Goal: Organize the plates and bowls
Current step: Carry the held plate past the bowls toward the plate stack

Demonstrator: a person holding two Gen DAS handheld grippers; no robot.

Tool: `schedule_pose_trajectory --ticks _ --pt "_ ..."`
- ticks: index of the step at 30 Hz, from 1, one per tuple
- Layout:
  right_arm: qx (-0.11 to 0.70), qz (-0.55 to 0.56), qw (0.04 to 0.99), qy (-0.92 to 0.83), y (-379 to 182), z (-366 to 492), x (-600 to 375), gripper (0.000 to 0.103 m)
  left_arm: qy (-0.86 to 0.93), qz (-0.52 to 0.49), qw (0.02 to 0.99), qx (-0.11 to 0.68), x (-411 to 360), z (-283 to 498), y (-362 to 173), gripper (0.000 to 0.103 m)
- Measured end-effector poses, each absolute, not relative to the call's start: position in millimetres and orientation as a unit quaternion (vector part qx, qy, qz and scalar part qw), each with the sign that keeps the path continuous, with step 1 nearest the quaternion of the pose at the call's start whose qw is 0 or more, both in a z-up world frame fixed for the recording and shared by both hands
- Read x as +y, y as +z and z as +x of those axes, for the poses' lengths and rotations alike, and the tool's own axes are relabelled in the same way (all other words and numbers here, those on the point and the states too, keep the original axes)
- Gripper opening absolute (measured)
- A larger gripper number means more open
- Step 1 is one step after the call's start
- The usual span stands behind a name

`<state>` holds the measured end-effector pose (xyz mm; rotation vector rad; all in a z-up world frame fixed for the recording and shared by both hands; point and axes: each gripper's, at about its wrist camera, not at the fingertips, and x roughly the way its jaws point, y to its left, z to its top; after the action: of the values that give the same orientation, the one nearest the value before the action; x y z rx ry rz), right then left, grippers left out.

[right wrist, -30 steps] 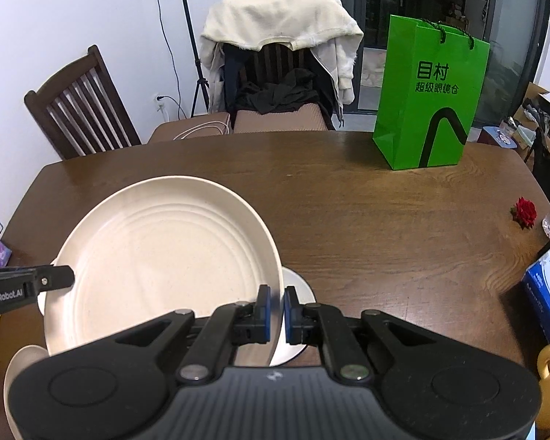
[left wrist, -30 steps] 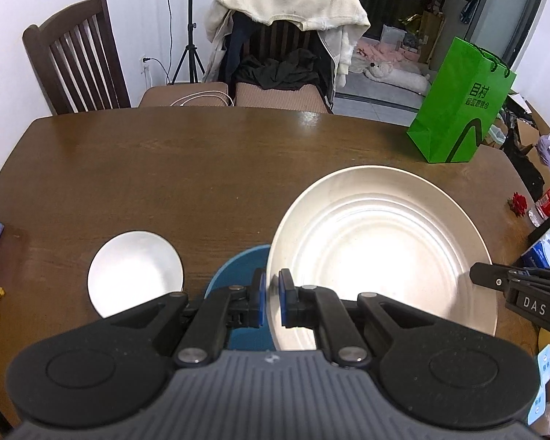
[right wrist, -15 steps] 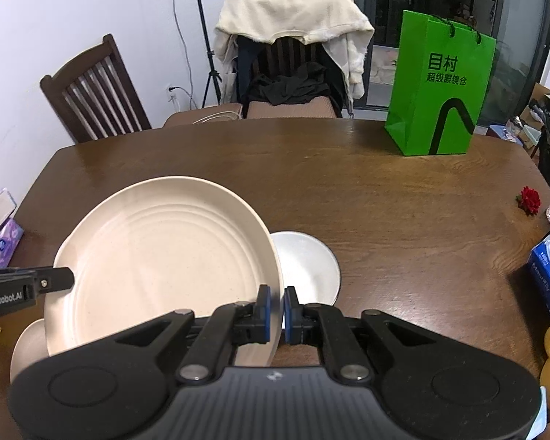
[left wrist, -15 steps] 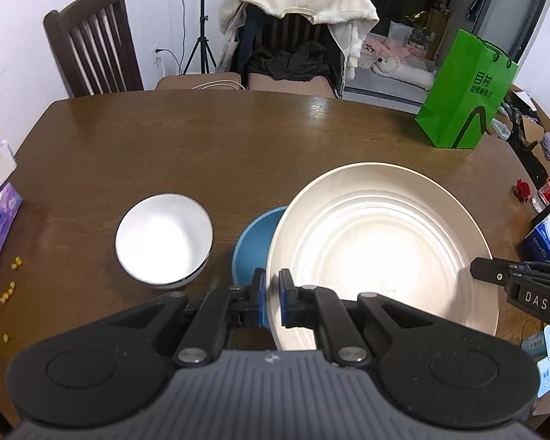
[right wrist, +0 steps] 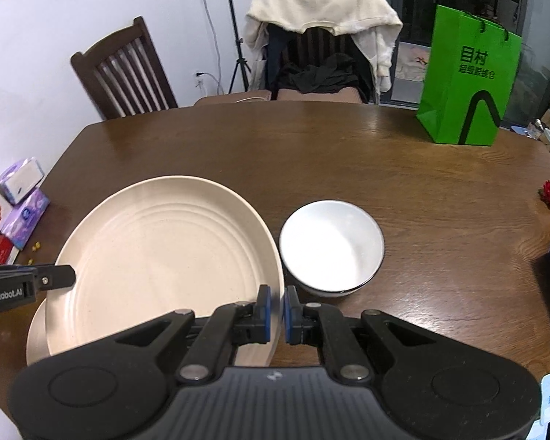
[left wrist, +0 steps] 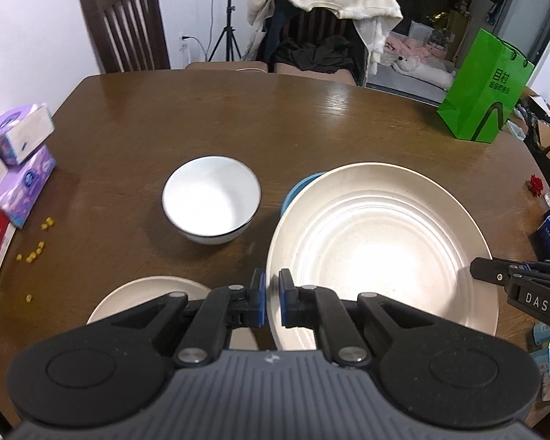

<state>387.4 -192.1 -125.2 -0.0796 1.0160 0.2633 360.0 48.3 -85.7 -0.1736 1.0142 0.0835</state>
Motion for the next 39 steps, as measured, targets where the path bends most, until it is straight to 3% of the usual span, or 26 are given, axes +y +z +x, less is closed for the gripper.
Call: schedule_pose_trajectory --ticks 39 --pt "0.503 -0.109 0.825 0.234 -163.9 332.5 -61.7 0.008 0.151 -0.158 0.849 0.481 166.1 255.7 -113.7 0.008"
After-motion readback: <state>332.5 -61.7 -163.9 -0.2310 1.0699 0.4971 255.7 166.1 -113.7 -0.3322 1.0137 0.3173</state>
